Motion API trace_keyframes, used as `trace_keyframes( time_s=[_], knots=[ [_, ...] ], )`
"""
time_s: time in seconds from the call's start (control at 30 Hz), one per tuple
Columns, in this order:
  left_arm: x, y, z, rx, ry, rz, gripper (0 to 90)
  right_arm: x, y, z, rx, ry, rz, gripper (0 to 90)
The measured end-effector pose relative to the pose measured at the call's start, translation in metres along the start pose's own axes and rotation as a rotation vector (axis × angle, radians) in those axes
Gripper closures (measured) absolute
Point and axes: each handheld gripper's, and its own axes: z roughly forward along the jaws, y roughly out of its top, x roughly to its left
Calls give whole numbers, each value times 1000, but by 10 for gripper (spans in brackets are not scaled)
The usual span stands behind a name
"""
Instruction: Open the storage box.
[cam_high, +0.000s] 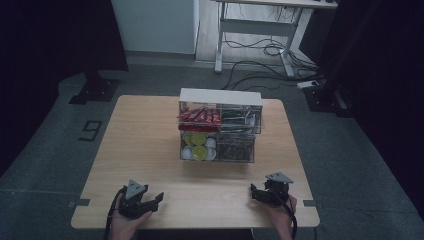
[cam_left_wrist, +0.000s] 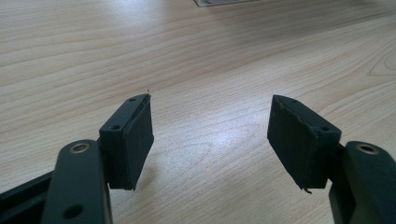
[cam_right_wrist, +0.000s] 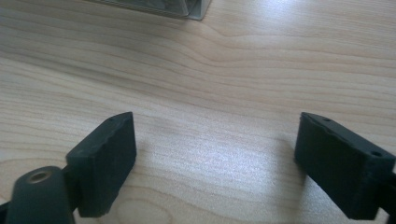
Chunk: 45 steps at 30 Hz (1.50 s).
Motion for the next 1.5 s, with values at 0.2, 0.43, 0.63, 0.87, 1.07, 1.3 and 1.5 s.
trace_keyframes(
  time_s=[0.2, 0.43, 0.63, 0.87, 1.07, 1.3, 1.5],
  knots=[
    [-2, 0, 0, 1, -4, 5, 312, 1, -2, -2, -5, -7, 12, 161],
    [-1, 0, 0, -1, 0, -2, 312, 0, -2, -3, -10, -17, 21, 188],
    [-1, -1, 1, 6, 5, 3, 312, -2, -3, -4, -14, -12, 15, 205],
    [-1, -3, 4, 27, 21, 14, 312, -3, -5, -6, -18, -8, 8, 234],
    [1, -2, 3, 26, 28, 12, 313, -4, -6, -8, -27, 2, 4, 285],
    [2, -3, 3, 25, 29, 7, 313, -9, -8, -11, -42, 14, 13, 364],
    [1, -3, 4, 28, 27, 8, 313, -13, -10, -14, -55, 46, 16, 484]
  ],
)
